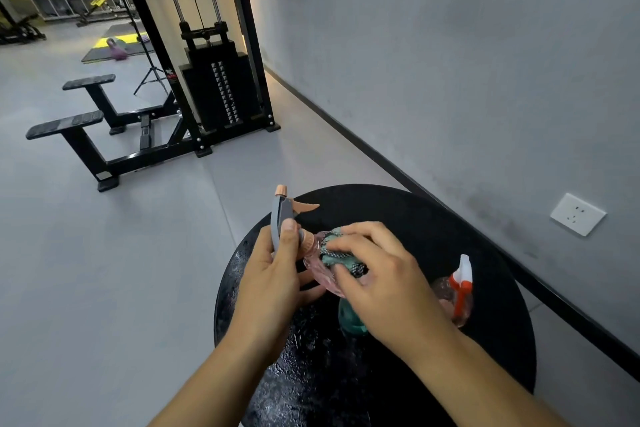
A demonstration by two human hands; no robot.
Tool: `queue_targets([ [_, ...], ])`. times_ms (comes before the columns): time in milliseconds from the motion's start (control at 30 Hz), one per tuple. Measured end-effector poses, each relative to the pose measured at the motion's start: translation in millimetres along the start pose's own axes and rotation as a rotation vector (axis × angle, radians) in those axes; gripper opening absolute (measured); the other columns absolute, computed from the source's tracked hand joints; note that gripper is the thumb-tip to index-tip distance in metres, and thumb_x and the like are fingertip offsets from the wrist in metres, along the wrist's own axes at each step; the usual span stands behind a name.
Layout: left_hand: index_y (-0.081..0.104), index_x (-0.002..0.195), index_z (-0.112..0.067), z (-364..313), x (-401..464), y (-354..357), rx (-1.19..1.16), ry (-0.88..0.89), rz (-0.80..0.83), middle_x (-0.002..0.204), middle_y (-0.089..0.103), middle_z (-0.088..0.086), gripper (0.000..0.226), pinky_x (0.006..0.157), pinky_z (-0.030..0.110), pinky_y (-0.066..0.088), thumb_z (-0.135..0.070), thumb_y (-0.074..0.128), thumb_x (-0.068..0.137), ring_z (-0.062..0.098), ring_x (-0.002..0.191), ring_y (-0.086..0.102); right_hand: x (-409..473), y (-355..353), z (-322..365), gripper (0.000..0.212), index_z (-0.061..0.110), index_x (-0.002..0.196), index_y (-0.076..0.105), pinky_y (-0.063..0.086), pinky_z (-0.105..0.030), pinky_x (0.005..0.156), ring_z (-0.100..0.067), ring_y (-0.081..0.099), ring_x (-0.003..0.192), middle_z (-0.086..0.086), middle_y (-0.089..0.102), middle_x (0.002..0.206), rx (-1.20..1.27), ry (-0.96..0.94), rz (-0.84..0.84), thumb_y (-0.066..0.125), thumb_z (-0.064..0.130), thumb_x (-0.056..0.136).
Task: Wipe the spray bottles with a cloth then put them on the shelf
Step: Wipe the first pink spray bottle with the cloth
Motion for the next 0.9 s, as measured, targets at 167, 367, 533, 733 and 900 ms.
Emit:
queue_targets([
  [167, 0.06, 0.108, -0.012, -2, 4, -7, -0.026, -0.014, -0.012, 0.102, 0.08, 0.007, 0.04, 0.066, 0.039, 0.063, -0.05, 0.048, 0.108, 0.035, 0.083, 0.081, 1, -5, -7, 0.025, 0.034, 0.105, 0.065, 0.057, -0.032, 0.086, -0.008, 0.059, 0.111, 0.021, 0.051, 0.117, 0.005, 0.051, -0.021, 0.07, 0.019, 0.087],
  [367, 0.062, 0.106, -0.017, -2, 6, -14, -0.053, -0.032, -0.017, 0.098, 0.082, 0.006, 0.038, 0.066, 0.037, 0.063, -0.052, 0.047, 0.107, 0.033, 0.083, 0.081, 0, -7, -17, 0.026, 0.035, 0.11, 0.071, 0.053, -0.019, 0.09, 0.001, 0.059, 0.11, 0.023, 0.056, 0.118, 0.068, 0.106, -0.056, 0.073, 0.017, 0.091],
  [533, 0.062, 0.105, -0.017, 0, 6, -12, -0.072, -0.041, 0.007, 0.1, 0.082, 0.008, 0.039, 0.064, 0.036, 0.063, -0.053, 0.047, 0.107, 0.037, 0.085, 0.081, 1, -3, -2, 0.025, 0.032, 0.115, 0.071, 0.054, -0.024, 0.095, -0.004, 0.056, 0.121, 0.023, 0.053, 0.125, 0.026, 0.01, 0.002, 0.071, 0.021, 0.093],
  [733, 0.057, 0.107, -0.017, -3, 12, -19, -0.091, -0.026, -0.036, 0.088, 0.082, 0.002, 0.037, 0.065, 0.04, 0.067, -0.052, 0.045, 0.109, 0.035, 0.079, 0.08, 1, -12, -22, 0.024, 0.035, 0.109, 0.069, 0.056, -0.025, 0.084, -0.001, 0.061, 0.106, 0.023, 0.055, 0.117, 0.049, 0.136, -0.06, 0.071, 0.019, 0.091],
  [900, 0.06, 0.105, -0.017, 2, 9, -12, -0.073, -0.048, 0.015, 0.097, 0.082, 0.007, 0.039, 0.063, 0.038, 0.064, -0.053, 0.045, 0.109, 0.037, 0.081, 0.081, 1, -7, -6, 0.025, 0.033, 0.117, 0.072, 0.049, -0.015, 0.097, 0.001, 0.056, 0.119, 0.024, 0.055, 0.125, 0.032, 0.046, -0.013, 0.071, 0.022, 0.094],
])
Point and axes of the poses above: each hand's wrist, its own x-axis towards the middle knuckle, its own y-axis out of the palm, z = x × y, the point moved 7 cm from there along x, towards the middle knuckle
